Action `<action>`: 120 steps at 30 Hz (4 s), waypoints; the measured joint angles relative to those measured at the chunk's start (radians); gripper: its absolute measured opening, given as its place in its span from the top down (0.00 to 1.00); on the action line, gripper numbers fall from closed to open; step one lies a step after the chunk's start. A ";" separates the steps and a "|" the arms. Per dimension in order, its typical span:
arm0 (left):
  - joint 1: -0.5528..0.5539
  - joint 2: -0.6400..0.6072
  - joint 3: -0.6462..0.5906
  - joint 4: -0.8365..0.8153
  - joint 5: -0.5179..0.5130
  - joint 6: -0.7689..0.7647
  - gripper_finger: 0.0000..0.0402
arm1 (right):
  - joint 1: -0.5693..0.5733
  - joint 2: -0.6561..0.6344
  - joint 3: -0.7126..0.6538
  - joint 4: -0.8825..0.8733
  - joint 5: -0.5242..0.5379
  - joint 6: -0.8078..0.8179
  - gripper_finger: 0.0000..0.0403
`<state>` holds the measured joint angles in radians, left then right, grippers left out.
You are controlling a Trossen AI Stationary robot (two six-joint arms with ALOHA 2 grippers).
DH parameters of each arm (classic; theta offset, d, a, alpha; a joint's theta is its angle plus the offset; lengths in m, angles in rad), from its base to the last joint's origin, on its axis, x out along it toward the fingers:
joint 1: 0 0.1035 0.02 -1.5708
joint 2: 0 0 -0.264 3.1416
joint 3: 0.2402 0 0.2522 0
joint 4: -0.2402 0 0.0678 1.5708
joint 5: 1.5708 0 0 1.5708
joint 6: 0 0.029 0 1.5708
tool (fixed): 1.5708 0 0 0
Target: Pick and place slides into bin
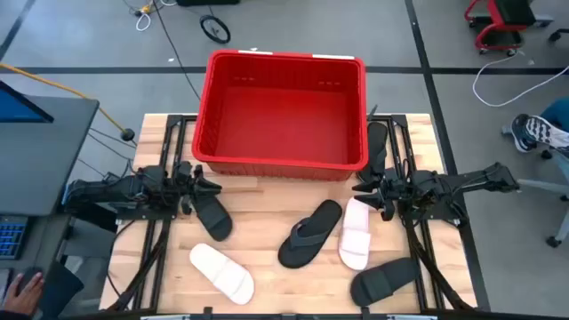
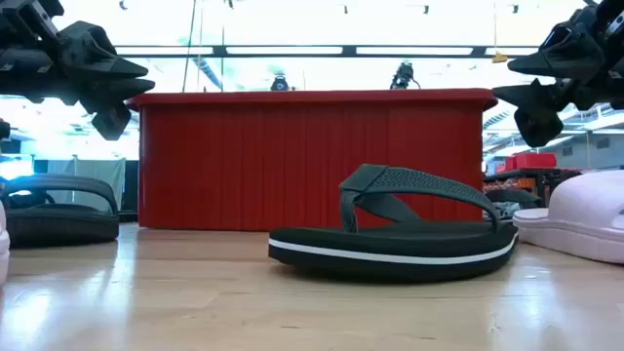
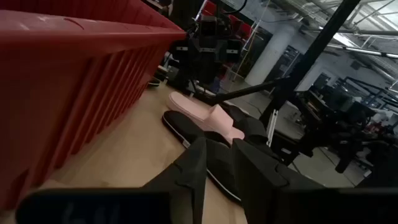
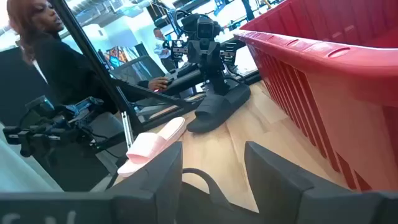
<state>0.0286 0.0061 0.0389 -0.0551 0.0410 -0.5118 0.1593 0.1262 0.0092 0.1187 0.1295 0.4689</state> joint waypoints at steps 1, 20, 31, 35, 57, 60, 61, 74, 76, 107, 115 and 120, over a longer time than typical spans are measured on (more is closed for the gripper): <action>0.000 0.000 0.000 0.000 0.000 0.000 0.80 | 0.000 0.000 0.000 0.000 0.000 0.000 0.55; 0.000 0.000 0.000 0.000 0.000 0.000 0.79 | 0.000 0.000 0.000 0.000 0.000 0.000 0.55; 0.000 0.000 0.000 0.000 0.000 0.000 0.78 | 0.000 0.000 0.000 0.000 0.000 0.000 0.55; 0.000 0.000 0.000 0.000 0.000 0.000 0.77 | 0.000 0.000 0.000 0.000 0.000 0.000 0.55; 0.000 0.007 0.083 0.227 -0.040 -0.131 0.79 | 0.000 0.000 0.000 -0.008 0.000 0.000 0.55; 0.002 0.005 0.158 0.251 -0.041 -0.082 0.80 | 0.000 0.000 0.000 -0.009 0.000 0.000 0.55; 0.002 0.006 0.181 0.245 -0.041 -0.045 0.81 | 0.000 0.000 0.000 -0.009 0.000 0.000 0.55; 0.002 0.188 0.685 -0.149 -0.041 0.329 0.85 | 0.000 0.000 0.000 -0.010 0.000 0.000 0.55; 0.002 0.274 0.790 -0.280 -0.041 0.354 0.85 | 0.000 0.000 0.000 -0.010 0.000 0.000 0.55; 0.002 0.687 1.227 -0.582 -0.048 0.259 0.90 | 0.020 0.774 1.191 -0.643 -0.401 -0.023 0.55; 0.002 0.688 1.227 -0.586 -0.048 0.261 0.91 | 0.047 1.048 1.429 -0.664 -0.416 0.115 0.55; 0.002 0.687 1.227 -0.598 -0.048 0.262 0.92 | 0.102 1.135 1.494 -0.915 -0.420 0.149 0.55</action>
<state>0.0307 0.6933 1.2655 -0.6536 -0.0071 -0.2501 0.2616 1.2610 1.5028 -0.7963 -0.2905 0.6176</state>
